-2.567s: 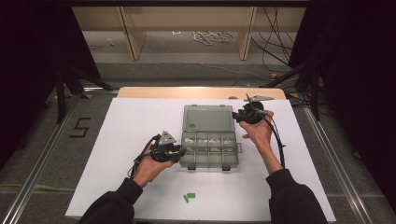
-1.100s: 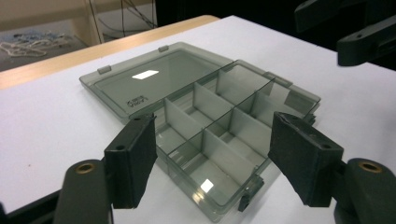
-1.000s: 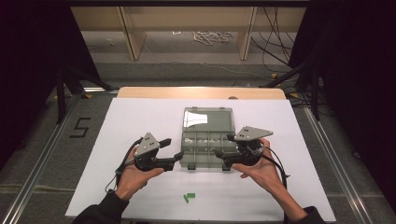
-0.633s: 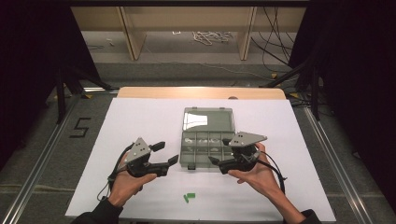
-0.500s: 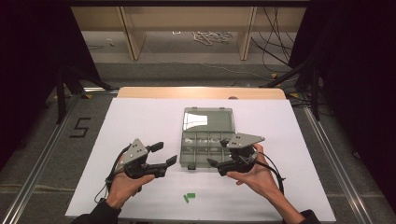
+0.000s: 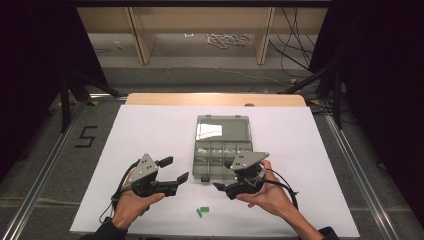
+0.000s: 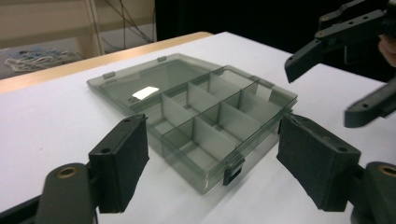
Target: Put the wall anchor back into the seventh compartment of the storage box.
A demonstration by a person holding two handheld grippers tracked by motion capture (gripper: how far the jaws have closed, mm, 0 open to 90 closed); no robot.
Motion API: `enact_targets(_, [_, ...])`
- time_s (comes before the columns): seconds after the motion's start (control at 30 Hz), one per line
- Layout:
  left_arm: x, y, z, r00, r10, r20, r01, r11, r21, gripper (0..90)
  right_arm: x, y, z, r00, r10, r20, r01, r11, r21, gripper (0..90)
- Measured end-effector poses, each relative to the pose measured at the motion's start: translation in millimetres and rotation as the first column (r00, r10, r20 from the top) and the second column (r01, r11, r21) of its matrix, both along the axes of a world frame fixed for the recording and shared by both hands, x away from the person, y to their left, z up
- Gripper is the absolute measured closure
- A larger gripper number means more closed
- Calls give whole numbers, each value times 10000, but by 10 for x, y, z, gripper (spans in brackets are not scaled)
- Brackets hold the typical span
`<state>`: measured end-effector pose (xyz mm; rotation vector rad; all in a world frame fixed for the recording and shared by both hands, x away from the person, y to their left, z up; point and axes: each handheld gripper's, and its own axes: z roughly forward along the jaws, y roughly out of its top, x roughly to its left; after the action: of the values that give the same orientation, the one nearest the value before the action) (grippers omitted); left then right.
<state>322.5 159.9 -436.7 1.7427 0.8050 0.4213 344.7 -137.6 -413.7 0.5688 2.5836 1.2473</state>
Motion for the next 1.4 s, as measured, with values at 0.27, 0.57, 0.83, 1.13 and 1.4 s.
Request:
enact_targets(0.27, [10, 42, -34, 9999, 149, 2, -149, 9999, 78, 239, -85, 238, -119, 9967, 765, -271, -785, 9933, -849, 345])
enact_targets(0.57, [-11, 19, -26, 9997, 230, 90, -228, 9996, -173, 239, -57, 454, -351, 9859, 1385, -938, -1554, 9657, -2078, 409])
enact_targets(0.83, [-7, 31, -22, 9993, 295, 209, -292, 9995, -153, 239, -38, 595, -457, 9759, 1884, -1105, -2117, 9400, -2675, 457])
enact_targets(1.13, [7, 54, -23, 9988, 412, 274, -410, 9991, -79, 240, -12, 656, -534, 9647, 2161, -1507, -2522, 9230, -2907, 481])
enact_targets(1.4, [4, 45, -29, 9986, 473, 217, -471, 9989, -87, 240, 11, 678, -563, 9591, 2234, -1737, -2694, 9086, -3192, 557])
